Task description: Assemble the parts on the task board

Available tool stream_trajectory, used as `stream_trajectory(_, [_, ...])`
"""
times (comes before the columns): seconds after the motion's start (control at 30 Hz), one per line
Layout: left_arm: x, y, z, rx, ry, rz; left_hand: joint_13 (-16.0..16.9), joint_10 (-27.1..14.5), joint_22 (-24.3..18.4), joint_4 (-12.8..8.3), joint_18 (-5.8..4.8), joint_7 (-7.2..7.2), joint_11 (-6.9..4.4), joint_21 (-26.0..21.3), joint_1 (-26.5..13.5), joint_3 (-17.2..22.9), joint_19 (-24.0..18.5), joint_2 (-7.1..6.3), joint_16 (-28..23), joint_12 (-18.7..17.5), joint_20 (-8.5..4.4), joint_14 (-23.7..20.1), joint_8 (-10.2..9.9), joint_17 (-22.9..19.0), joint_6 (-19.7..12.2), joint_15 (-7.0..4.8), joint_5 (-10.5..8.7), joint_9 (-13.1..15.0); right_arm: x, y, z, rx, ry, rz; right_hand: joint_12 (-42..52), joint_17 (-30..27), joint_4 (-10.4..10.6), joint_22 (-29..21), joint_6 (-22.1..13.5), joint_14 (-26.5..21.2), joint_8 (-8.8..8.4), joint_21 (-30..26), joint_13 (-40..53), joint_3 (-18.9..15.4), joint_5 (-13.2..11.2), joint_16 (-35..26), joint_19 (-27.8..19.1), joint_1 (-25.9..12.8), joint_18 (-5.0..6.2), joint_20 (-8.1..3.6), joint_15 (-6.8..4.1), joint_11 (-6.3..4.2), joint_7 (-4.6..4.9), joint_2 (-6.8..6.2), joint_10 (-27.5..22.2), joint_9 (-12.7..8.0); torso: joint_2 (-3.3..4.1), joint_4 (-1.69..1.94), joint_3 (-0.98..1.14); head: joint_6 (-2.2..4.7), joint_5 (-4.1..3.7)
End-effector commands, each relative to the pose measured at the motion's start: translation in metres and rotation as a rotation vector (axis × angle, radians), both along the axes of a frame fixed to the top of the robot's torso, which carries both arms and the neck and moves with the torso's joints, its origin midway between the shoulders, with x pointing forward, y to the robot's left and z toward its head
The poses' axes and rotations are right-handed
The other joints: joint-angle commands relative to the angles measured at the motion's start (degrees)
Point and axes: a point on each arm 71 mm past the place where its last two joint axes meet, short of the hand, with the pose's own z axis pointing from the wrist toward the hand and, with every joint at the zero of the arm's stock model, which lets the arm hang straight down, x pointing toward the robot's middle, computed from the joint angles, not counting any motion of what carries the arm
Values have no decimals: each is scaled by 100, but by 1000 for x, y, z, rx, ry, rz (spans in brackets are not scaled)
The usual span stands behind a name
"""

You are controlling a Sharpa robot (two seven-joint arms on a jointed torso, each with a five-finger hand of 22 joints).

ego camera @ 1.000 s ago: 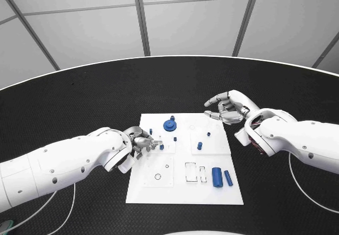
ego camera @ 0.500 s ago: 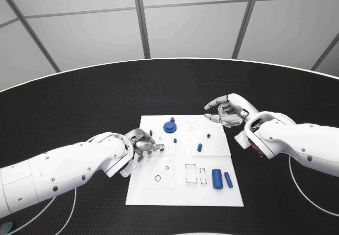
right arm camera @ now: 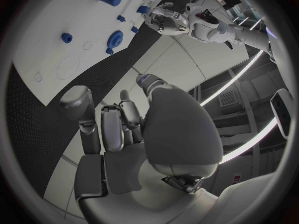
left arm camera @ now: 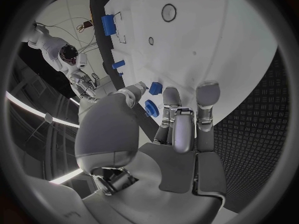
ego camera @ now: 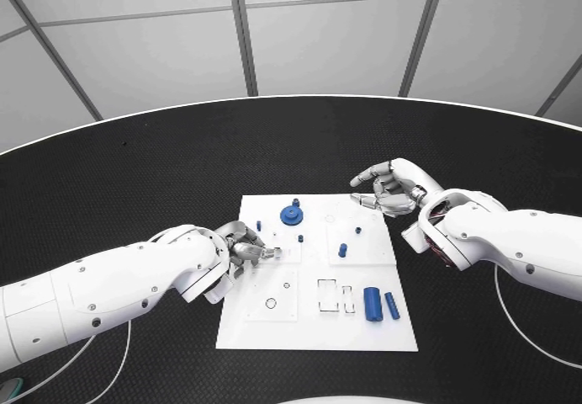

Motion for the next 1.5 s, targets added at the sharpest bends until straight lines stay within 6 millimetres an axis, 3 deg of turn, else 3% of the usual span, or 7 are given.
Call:
stream_trajectory(0.03, [0,0,0,9,4,0,16,49,15,0,40,1,-12,38,-40,-57,41,32,26,40,-7,344,49,431,45,-3,31,-12,0,0,0,0,0,0,9,-4,1,-3,4,224,32,-23,-1,20,14,-34,32,22,81,-2,-33,-5,14,-39,12,-8,-8,4,3,-17,-13])
stream_trajectory(1.13, [11,-14,9,46,5,-31,62,93,160,-7,16,-25,-36,132,0,-129,91,118,66,107,-27,368,132,513,63,-23,34,-44,1,1,-1,-1,4,2,13,1,0,0,7,226,34,-19,2,28,30,-32,34,20,80,-2,-33,-4,15,-40,15,-9,-1,-1,18,-45,-34])
stream_trajectory(1.5, [16,-19,8,72,32,-50,55,87,170,-3,15,-26,-37,139,6,-126,93,138,67,106,-31,369,141,515,61,-25,34,-50,1,2,-1,-1,6,2,22,9,3,7,12,228,39,-11,9,41,51,-28,39,9,78,-2,-33,-4,15,-43,22,-10,-5,1,13,-61,-43])
